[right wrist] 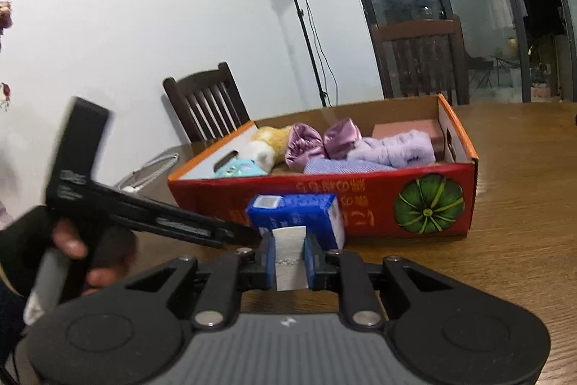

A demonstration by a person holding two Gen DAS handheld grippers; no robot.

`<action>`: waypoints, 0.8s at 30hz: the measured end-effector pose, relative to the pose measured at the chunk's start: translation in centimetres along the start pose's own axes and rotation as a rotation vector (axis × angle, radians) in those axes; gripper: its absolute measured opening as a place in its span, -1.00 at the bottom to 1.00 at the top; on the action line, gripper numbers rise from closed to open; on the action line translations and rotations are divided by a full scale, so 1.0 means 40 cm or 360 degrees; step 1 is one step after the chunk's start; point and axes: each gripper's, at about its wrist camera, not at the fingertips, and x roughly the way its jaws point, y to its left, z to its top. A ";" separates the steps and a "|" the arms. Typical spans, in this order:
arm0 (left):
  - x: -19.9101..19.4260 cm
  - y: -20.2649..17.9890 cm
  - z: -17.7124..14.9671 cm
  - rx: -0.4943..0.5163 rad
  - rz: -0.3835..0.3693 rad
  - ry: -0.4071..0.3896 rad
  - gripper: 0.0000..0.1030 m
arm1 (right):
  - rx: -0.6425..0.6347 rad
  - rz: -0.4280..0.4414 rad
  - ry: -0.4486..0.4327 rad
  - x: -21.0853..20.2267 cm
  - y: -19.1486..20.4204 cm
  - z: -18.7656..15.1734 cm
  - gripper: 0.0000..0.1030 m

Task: Organize soft objects
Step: 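Close the right tool on the white eraser while the left tool closes on the wrapped candy, then carry the eraser and candy into the box and open both tools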

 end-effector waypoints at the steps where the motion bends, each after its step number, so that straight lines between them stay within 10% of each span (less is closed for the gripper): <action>1: 0.005 0.001 -0.003 -0.0017 0.0008 0.0009 0.50 | -0.0013 0.0008 -0.0003 -0.002 0.005 0.000 -0.68; 5: -0.004 -0.013 -0.018 0.0001 0.0060 -0.0035 -0.17 | -0.0071 0.0038 0.0001 -0.004 0.031 -0.005 -0.68; 10: -0.054 -0.012 -0.051 -0.0057 0.0055 -0.0139 -0.27 | -0.0087 0.0047 0.0015 -0.006 0.045 -0.016 -0.68; 13: -0.110 -0.012 -0.085 -0.0084 0.0058 -0.0203 -0.70 | -0.0099 0.0033 0.0016 -0.005 0.048 -0.020 -0.68; 24: -0.303 -0.005 -0.251 -0.0141 -0.0078 -0.0373 -0.71 | -0.0099 -0.0019 0.0055 0.000 0.052 -0.051 -0.68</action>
